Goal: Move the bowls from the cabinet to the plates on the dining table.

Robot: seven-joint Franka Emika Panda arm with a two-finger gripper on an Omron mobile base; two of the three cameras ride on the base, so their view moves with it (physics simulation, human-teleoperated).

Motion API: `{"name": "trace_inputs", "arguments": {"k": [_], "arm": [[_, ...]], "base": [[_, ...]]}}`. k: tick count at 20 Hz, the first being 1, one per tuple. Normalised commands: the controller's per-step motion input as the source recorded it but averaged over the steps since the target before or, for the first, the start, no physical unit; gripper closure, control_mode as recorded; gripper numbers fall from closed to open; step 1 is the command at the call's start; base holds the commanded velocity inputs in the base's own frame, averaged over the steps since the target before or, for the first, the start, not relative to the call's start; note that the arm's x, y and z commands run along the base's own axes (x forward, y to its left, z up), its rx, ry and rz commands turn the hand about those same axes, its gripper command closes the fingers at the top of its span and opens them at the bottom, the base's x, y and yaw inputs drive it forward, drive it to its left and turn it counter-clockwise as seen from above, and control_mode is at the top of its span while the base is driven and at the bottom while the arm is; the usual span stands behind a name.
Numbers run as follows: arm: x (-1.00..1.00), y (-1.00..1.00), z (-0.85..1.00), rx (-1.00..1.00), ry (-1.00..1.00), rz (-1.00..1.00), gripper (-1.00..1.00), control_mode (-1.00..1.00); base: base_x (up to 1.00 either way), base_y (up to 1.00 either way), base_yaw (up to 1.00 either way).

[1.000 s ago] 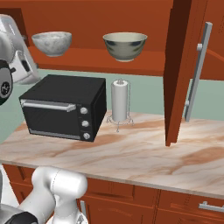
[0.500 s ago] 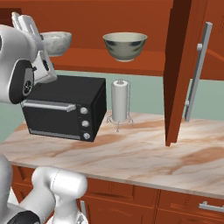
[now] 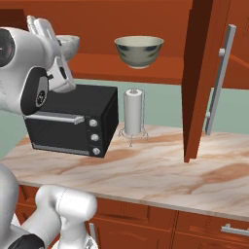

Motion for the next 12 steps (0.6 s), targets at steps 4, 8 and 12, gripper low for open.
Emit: {"name": "trace_inputs", "arguments": {"k": [4,8,12], "arm": [[0.06,-0.22,-0.10,-0.08,-0.01,-0.06,-1.00,-1.00],[0.05,-0.19,-0.17,-0.08,-0.01,-0.06,-1.00,-1.00],[0.00,-0.28,-0.03,-0.06,-0.06,-0.05,-1.00,-1.00]], "base": [[0.00,0.00,0.00],[0.00,0.00,0.00],[0.00,0.00,0.00]]}}
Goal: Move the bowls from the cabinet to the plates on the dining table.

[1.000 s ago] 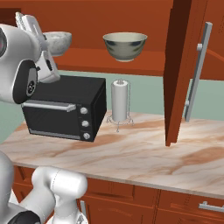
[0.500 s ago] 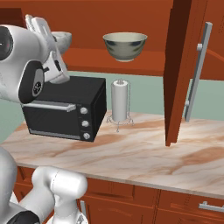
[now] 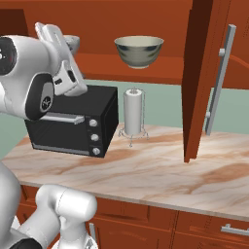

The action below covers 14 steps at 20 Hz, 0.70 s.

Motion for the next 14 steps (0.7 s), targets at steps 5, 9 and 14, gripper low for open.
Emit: {"name": "trace_inputs", "arguments": {"k": [5,9,14], "arm": [[0.01,-0.27,0.02,-0.03,-0.06,-0.07,-1.00,-1.00],[0.01,-0.24,0.05,-0.01,-0.03,-0.07,-1.00,-1.00],[0.01,-0.29,0.08,0.03,-0.01,-0.06,-1.00,-1.00]], "base": [[0.00,0.00,0.00],[0.00,0.00,0.00],[0.00,0.00,0.00]]}}
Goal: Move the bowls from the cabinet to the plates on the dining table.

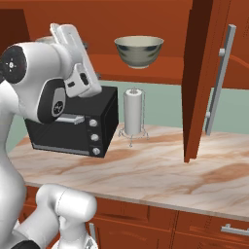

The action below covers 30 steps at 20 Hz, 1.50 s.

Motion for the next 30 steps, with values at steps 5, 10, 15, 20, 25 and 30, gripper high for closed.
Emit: {"name": "trace_inputs", "arguments": {"k": [5,10,15,20,25,30], "arm": [[0.00,-0.32,0.11,0.10,-0.01,-0.03,-1.00,-1.00],[0.01,-0.30,0.03,0.15,0.00,0.00,-1.00,-1.00],[0.08,-0.35,0.00,0.11,0.00,0.01,-1.00,-1.00],[0.28,-0.19,0.00,0.11,0.01,0.04,-1.00,-1.00],[0.32,-0.04,0.00,0.10,0.01,0.03,-1.00,-1.00],[0.21,-0.04,-0.04,0.07,0.00,0.04,-1.00,-1.00]], "base": [[0.00,0.00,0.00],[0.00,0.00,0.00],[0.00,0.00,0.00],[0.00,0.00,0.00],[0.00,0.00,0.00],[0.00,0.00,0.00]]}}
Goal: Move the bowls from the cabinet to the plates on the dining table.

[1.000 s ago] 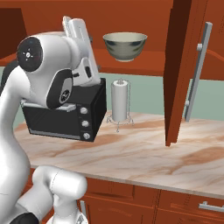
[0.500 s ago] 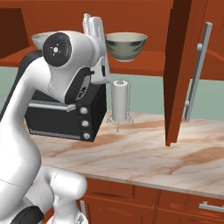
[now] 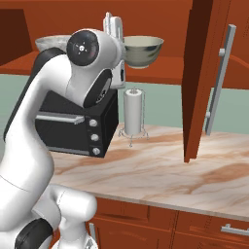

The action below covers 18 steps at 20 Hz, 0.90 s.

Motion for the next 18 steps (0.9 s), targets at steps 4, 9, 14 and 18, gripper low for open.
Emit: {"name": "trace_inputs", "arguments": {"k": [4,9,14,18], "arm": [[0.17,0.00,-0.07,0.05,-0.01,0.09,-1.00,-1.00],[0.23,0.00,-0.08,0.06,0.00,0.12,-1.00,-1.00],[0.26,-0.01,-0.03,0.04,0.00,0.11,-1.00,-1.00],[0.32,-0.01,0.00,0.00,0.00,0.04,-1.00,-1.00]], "base": [[0.00,0.00,0.00],[0.00,0.00,0.00],[0.00,0.00,0.00],[0.00,0.00,0.00]]}}
